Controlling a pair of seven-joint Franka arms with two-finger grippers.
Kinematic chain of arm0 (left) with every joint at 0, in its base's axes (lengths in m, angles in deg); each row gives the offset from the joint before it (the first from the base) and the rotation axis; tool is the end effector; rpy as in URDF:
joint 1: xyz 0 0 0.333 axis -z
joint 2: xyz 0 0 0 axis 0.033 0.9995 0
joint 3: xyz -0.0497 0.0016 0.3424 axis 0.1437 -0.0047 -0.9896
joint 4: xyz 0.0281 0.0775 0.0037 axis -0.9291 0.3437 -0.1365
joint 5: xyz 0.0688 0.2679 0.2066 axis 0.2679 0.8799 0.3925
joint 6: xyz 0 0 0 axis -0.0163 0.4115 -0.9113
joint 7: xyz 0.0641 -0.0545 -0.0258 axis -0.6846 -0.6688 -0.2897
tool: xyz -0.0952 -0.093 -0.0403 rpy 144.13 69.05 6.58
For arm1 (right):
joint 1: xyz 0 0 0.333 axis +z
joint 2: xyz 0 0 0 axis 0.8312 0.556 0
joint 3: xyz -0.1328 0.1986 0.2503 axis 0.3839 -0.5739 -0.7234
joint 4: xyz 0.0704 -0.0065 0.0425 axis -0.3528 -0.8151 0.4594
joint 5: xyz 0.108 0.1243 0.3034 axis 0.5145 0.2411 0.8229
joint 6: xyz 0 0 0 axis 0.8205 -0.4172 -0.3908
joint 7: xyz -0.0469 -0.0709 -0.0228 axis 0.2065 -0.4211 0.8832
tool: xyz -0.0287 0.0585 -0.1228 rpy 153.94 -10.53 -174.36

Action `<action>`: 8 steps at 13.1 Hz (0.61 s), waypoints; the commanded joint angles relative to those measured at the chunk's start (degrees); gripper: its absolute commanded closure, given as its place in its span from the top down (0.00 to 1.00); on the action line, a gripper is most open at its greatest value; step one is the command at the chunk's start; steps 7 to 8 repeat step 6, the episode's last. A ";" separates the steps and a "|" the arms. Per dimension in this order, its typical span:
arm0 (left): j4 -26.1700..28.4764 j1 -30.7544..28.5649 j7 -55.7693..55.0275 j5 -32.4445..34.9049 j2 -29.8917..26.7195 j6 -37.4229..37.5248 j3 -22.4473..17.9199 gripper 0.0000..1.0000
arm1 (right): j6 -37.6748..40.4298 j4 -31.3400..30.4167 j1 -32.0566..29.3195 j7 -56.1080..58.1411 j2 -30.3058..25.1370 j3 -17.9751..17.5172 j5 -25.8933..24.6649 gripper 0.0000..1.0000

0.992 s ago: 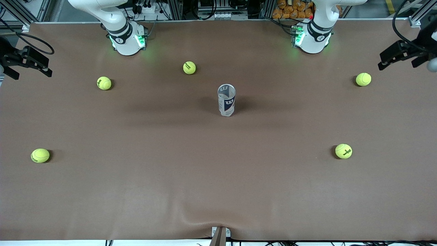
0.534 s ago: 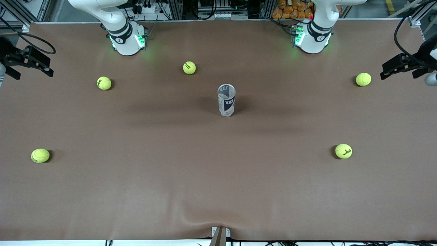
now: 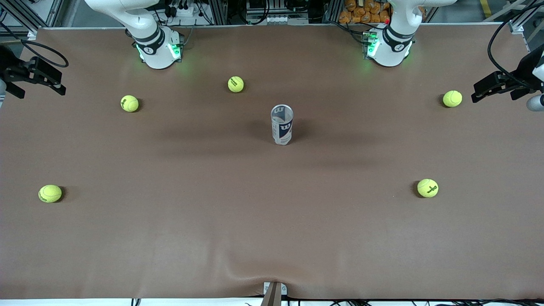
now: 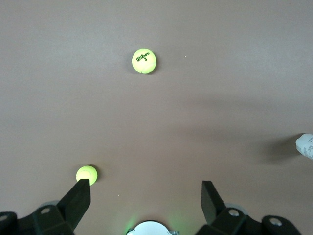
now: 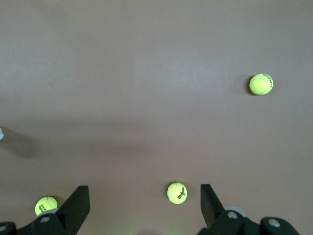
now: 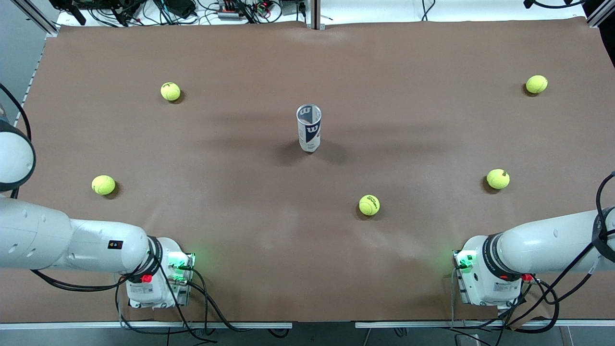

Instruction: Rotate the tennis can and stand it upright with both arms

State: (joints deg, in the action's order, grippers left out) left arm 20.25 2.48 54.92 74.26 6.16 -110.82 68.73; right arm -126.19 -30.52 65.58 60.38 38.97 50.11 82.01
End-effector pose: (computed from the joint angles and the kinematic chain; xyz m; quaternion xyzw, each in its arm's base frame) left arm 0.4783 -0.0091 0.6341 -0.9989 -0.0291 0.0369 0.0060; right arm 0.4652 0.0027 0.6653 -0.9991 -0.0419 0.0022 0.0011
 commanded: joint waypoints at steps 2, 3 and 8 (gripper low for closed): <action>0.49 -0.24 -0.03 -0.23 -0.79 -0.88 0.23 1.00 | 0.94 0.21 -1.89 -0.37 -0.66 -1.02 0.85 1.00; 0.49 -0.24 -0.03 -0.23 -0.70 -0.88 0.23 1.00 | 0.94 0.21 -1.89 -0.28 -0.66 -0.93 0.76 1.00; 0.32 -0.15 0.06 -0.40 -0.70 -0.88 0.23 1.00 | 0.85 0.21 -1.89 -0.54 -0.66 -1.02 0.76 1.00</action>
